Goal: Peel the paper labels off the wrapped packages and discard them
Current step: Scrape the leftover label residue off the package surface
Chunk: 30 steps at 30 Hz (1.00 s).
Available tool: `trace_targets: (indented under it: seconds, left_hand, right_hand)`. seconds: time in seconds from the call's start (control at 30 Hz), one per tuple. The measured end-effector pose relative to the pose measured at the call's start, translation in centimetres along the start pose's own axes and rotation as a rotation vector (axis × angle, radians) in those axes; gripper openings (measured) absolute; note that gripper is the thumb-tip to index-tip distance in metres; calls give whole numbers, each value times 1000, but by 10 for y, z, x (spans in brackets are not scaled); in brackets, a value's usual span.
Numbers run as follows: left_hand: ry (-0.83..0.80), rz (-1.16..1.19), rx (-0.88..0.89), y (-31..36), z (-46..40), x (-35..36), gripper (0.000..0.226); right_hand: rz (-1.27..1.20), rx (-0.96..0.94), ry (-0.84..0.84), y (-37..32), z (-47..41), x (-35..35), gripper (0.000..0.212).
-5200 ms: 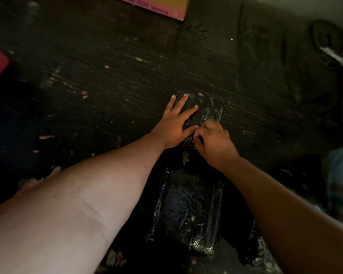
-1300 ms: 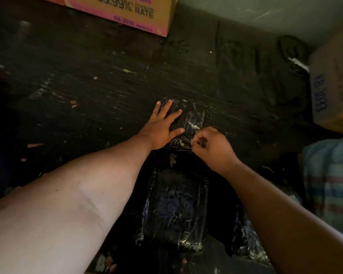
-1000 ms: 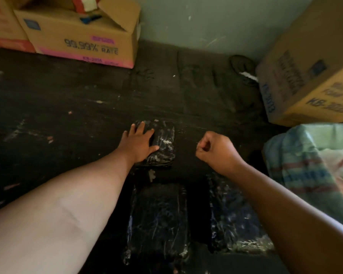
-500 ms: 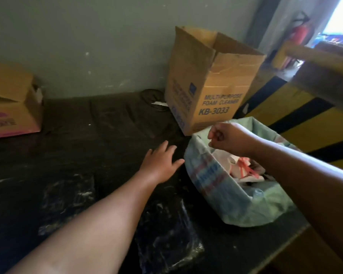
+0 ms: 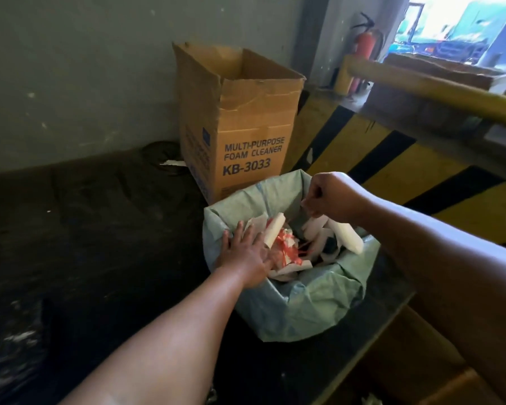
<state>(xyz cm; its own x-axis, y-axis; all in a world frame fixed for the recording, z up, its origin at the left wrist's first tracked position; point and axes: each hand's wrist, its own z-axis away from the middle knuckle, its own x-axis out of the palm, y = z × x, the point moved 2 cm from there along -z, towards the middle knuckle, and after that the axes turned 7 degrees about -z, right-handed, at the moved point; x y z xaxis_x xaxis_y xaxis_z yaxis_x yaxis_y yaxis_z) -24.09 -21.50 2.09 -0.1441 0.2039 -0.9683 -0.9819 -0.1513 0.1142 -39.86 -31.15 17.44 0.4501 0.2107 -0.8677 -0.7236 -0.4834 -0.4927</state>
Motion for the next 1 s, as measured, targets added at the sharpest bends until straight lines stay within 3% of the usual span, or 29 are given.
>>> trace_targets:
  seconds: [0.23, 0.43, 0.67, 0.9, 1.0]
  left_hand:
    - [43, 13, 4, -3, 1, 4, 79]
    - [47, 28, -5, 0, 4, 1, 79]
    - [40, 36, -10, -1, 6, -1, 78]
    - [39, 29, -13, -1, 5, 1, 79]
    - [29, 10, -22, -2, 4, 2, 80]
  right_hand:
    - [-222, 97, -121, 7, -8, 1, 12]
    - [-414, 122, -189, 10, -18, 7, 22]
    - [-127, -72, -145, 11, -26, 8, 14]
    - [-17, -95, -160, 19, -34, 4, 12]
    - [56, -86, -229, 18, -35, 3, 24]
